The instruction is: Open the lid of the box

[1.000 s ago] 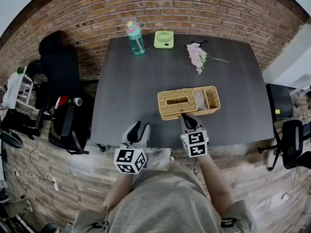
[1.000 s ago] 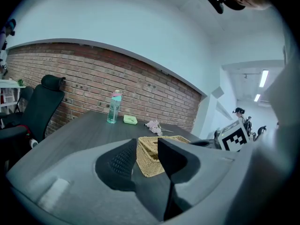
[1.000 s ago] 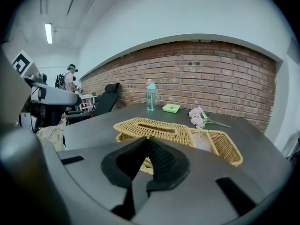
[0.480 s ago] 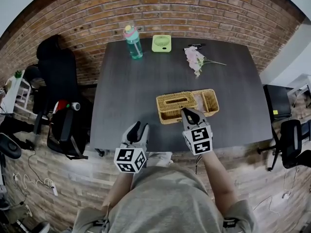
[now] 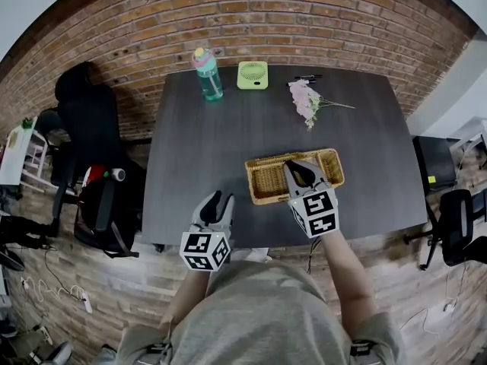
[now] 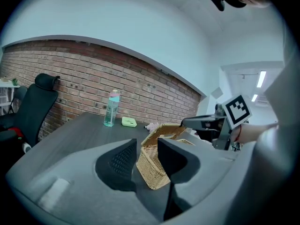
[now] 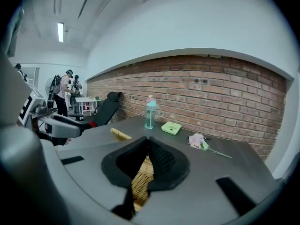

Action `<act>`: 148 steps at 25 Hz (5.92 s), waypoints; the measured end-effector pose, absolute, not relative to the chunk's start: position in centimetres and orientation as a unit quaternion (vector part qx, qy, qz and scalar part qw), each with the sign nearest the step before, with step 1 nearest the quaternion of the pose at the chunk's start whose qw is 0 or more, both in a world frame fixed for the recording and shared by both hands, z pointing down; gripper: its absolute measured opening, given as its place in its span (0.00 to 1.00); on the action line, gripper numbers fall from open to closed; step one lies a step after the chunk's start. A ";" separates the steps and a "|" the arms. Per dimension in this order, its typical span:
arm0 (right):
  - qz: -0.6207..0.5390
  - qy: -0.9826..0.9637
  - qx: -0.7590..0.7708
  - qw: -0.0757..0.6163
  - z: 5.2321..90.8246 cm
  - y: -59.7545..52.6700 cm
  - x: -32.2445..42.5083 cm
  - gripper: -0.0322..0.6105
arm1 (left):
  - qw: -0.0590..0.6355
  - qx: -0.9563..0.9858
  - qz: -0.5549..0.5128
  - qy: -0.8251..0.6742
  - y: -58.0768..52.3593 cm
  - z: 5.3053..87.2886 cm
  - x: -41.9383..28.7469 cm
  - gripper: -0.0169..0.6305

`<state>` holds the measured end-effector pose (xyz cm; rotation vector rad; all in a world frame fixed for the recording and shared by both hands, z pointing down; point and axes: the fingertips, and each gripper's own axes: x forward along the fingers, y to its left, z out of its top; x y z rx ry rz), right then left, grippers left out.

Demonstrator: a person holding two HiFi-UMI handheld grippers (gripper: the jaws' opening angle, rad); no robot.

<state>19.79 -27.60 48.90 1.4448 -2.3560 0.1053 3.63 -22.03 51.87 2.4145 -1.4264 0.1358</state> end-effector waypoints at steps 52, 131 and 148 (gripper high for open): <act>0.090 -0.826 0.494 0.254 54.5 -44.6 18.6 0.08 | 0.194 0.840 0.071 -0.501 -27.8 54.5 3.0 0.23; 0.080 -0.815 0.564 0.108 48.6 -18.8 19.0 0.05 | 0.157 0.863 0.049 -0.477 -15.7 50.9 4.0 0.16; 0.081 -0.810 0.576 0.078 49.9 -11.9 19.7 0.05 | 0.137 0.878 0.052 -0.455 -12.9 50.6 5.3 0.07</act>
